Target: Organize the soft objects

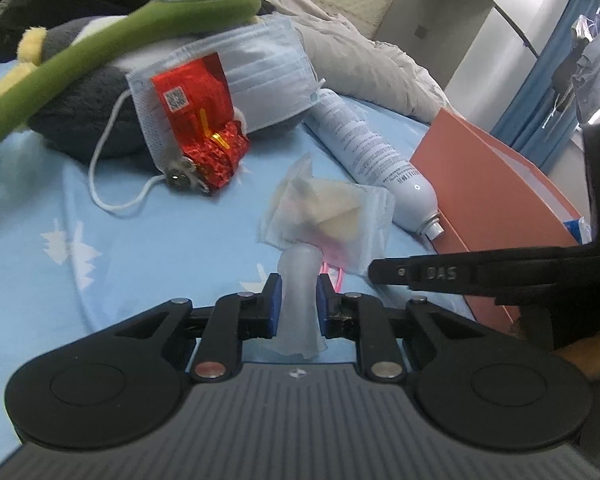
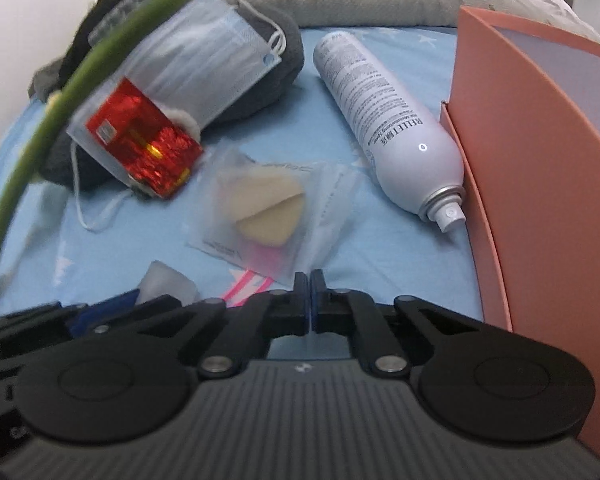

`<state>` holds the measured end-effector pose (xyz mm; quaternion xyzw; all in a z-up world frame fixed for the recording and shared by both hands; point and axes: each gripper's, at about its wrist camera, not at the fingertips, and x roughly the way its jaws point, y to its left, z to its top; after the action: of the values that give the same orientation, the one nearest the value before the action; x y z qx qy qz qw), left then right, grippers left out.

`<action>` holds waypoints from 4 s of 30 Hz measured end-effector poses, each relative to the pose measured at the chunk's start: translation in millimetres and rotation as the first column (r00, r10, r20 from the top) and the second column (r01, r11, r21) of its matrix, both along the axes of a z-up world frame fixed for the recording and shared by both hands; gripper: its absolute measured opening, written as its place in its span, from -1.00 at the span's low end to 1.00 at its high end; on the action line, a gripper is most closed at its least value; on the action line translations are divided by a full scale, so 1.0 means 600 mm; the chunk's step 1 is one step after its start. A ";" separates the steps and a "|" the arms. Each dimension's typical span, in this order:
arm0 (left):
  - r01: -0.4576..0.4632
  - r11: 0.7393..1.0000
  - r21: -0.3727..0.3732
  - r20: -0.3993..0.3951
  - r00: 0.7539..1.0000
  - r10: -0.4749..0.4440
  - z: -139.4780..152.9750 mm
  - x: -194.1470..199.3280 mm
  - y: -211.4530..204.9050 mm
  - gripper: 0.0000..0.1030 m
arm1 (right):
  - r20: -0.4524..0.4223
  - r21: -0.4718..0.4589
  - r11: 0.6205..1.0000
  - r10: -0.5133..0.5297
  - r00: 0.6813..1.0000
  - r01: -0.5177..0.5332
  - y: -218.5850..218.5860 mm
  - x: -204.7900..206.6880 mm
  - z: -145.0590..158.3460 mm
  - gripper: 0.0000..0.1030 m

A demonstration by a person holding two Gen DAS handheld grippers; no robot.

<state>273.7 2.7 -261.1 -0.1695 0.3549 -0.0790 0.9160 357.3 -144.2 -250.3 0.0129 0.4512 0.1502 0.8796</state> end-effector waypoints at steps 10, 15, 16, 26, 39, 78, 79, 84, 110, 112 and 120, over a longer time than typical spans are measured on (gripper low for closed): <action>-0.043 0.999 0.015 0.019 0.999 0.042 0.046 -0.056 0.017 -0.58 | 0.033 0.036 0.998 -0.043 0.999 0.042 -0.021 -0.074 0.045 -0.92; -0.045 0.999 0.020 0.016 0.999 0.044 0.057 -0.091 0.019 -0.58 | 0.030 0.049 0.997 -0.055 0.998 0.053 -0.031 -0.124 0.056 -0.92; -0.044 0.999 0.018 0.011 0.999 0.044 0.059 -0.098 0.019 -0.58 | 0.028 0.053 0.997 -0.057 0.998 0.055 -0.032 -0.134 0.058 -0.92; -0.044 0.999 0.024 -0.007 0.999 0.044 0.080 -0.157 0.010 -0.58 | -0.017 0.163 0.976 -0.142 0.990 0.143 -0.051 -0.224 0.084 -0.92; -0.016 0.996 0.084 -0.094 0.995 0.023 0.088 -0.212 -0.029 -0.58 | -0.112 0.190 0.969 -0.137 0.984 0.156 -0.069 -0.316 0.062 -0.91; -0.016 0.992 0.124 -0.183 0.982 0.039 0.074 -0.213 -0.037 -0.57 | 0.029 -0.041 0.998 0.056 0.998 -0.054 -0.036 -0.254 0.002 0.34; -0.018 0.992 0.124 -0.186 0.982 0.041 0.073 -0.212 -0.037 -0.57 | 0.026 -0.047 0.997 0.060 0.998 -0.059 -0.034 -0.254 -0.001 0.34; -0.014 0.992 0.122 -0.188 0.981 0.037 0.071 -0.211 -0.037 -0.57 | 0.026 -0.049 0.998 0.044 0.999 -0.042 -0.035 -0.257 -0.003 0.01; 0.059 0.991 0.124 -0.039 0.998 -0.054 0.189 -0.234 -0.079 -0.57 | 0.136 0.095 0.994 -0.066 0.989 0.053 -0.094 -0.319 0.145 -0.73; 0.061 0.992 0.107 -0.021 0.998 -0.059 0.209 -0.231 -0.085 -0.57 | 0.160 0.104 0.993 -0.075 0.984 0.059 -0.102 -0.321 0.166 -0.73; 0.127 0.986 0.110 0.085 0.987 -0.136 0.299 -0.216 -0.133 -0.57 | 0.269 0.129 0.988 -0.120 0.956 0.088 -0.141 -0.315 0.252 -0.73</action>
<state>144.1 -77.0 -82.0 -0.0938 0.3263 -0.1284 0.9318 168.3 -228.7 -98.9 0.0665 0.3134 0.1298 0.9384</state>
